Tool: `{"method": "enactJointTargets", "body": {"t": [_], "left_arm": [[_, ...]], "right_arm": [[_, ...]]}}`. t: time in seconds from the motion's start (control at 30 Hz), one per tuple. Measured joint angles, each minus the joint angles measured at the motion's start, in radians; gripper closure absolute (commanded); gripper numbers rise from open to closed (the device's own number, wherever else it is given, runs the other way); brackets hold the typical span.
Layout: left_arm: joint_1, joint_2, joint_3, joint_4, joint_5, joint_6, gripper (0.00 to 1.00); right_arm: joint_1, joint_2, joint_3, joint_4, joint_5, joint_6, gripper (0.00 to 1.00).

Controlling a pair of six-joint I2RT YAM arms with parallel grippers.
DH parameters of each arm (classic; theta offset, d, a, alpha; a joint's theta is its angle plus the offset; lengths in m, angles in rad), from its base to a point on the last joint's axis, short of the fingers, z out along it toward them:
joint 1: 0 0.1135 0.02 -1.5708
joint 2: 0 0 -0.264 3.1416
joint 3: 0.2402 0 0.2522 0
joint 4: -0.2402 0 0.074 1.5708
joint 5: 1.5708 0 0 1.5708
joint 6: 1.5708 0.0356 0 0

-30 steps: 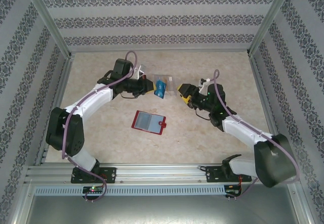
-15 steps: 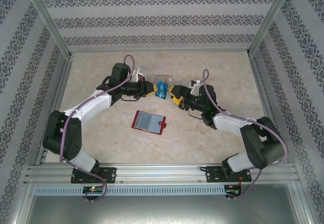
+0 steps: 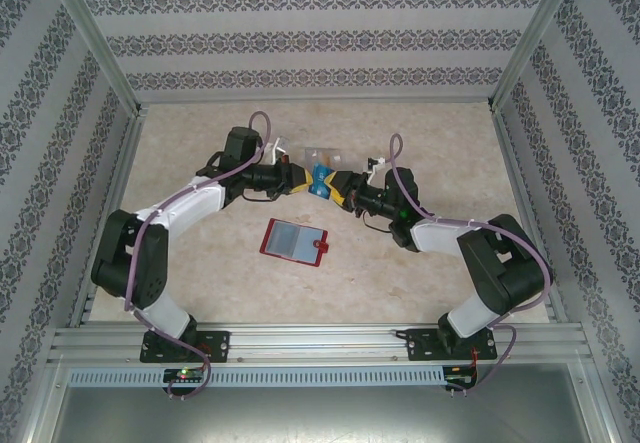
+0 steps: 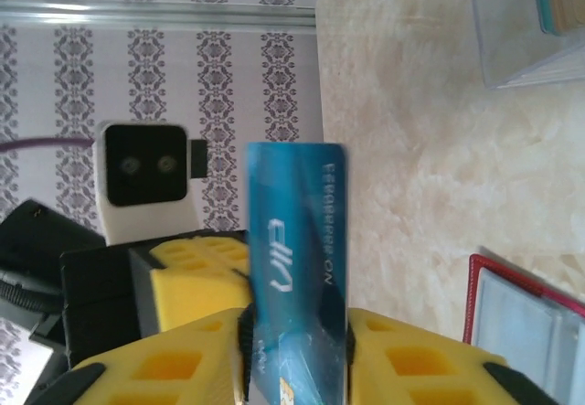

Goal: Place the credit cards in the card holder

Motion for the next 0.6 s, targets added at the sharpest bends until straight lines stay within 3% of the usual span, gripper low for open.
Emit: {"method": "enactJointTargets", "body": {"t": [0.43,0.6], "left_arm": [[0.0,0.064,0.047,-0.008,0.003,0.021,1.0],[0.0,0.064,0.054,-0.028,0.003,0.042,1.0]], "right_arm": [[-0.001,0.015,-0.01,0.042,-0.002,0.015,0.72],[-0.002,0.014,-0.035,0.059,-0.014,0.014,0.97]]}}
